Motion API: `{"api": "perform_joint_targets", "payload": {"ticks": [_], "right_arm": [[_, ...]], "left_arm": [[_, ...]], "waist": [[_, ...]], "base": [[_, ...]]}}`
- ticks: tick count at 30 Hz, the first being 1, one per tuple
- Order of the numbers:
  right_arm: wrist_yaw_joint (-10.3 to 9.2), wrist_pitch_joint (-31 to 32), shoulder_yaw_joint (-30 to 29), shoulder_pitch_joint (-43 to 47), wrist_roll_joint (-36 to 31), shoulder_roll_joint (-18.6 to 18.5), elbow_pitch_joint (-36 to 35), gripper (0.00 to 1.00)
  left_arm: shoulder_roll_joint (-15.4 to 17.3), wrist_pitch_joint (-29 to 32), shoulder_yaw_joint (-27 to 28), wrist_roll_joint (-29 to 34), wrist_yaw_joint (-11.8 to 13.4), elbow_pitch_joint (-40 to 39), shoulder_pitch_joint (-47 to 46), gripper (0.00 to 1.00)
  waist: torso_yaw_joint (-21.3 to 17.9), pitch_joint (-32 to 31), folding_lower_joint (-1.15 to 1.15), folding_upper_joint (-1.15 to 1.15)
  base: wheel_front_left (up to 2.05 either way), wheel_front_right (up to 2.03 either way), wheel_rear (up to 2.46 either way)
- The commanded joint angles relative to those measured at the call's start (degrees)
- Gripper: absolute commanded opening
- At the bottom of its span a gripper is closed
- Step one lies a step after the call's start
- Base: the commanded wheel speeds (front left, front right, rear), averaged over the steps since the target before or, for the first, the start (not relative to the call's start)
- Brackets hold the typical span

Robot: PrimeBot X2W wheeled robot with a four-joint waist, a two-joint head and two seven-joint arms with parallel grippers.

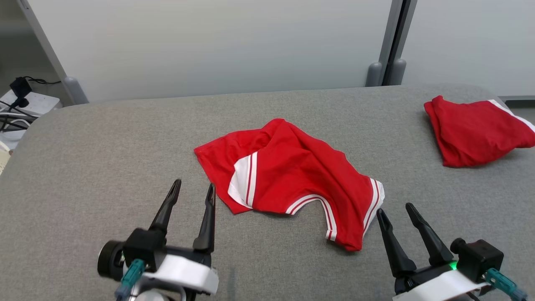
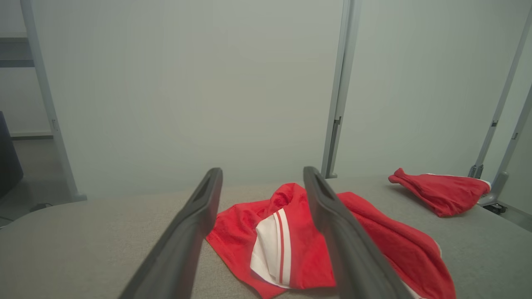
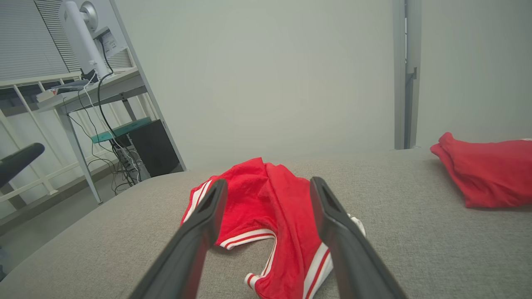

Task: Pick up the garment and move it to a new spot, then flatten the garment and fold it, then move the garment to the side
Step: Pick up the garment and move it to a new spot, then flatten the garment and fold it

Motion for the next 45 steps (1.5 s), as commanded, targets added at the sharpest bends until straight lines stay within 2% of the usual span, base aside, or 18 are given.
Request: {"api": "perform_joint_targets", "payload": {"ticks": [1,12,24,27,31,38,45], "right_arm": [[-0.01,-0.21,0.44,-0.2,-0.58,-0.23,-1.3,1.0],[-0.01,-0.21,0.23,3.14,-1.62,-1.03,-1.97,1.0],[-0.01,-0.21,0.2,3.48,-1.27,-0.85,-2.12,1.0],[-0.01,-0.21,0.19,3.39,-1.19,-0.82,-2.12,1.0],[-0.01,-0.21,0.22,3.26,-1.02,-0.76,-2.02,1.0],[-0.01,-0.21,0.67,2.56,-0.47,-0.64,-2.0,1.0],[-0.01,-0.21,1.35,1.21,0.07,-0.83,-2.1,1.0]], "left_arm": [[0.18,-0.33,2.85,1.17,-0.48,-2.24,0.07,1.0],[-2.31,-0.33,8.39,5.09,-3.26,-3.84,9.85,1.0],[-3.22,-0.34,9.38,8.64,-4.86,-2.95,10.8,1.0],[-3.24,-0.34,8.85,9.6,-5.21,-2.47,10.47,1.0],[-3.07,-0.34,6.1,14.32,-5.68,-0.18,8.62,1.0],[-3.24,-0.34,1.83,14.99,-6.06,3.5,3.46,1.0],[-3.3,-0.34,-3.95,15.74,-7.55,12.15,-4.72,1.0]], "waist": [[0.39,-0.32,0.0,0.0],[0.91,-1.65,0.0,0.0],[0.67,-1.74,0.0,0.0],[0.57,-1.61,0.0,0.0],[0.37,-1.25,0.0,0.0],[-0.7,0.05,0.0,0.0],[-2.6,3.63,0.0,0.0]], "base": [[0.0,0.0,0.0],[0.0,0.0,0.0],[0.0,0.0,0.0],[0.0,0.0,0.0],[0.0,0.0,0.0],[0.0,0.0,0.0],[0.0,0.0,0.0]]}}
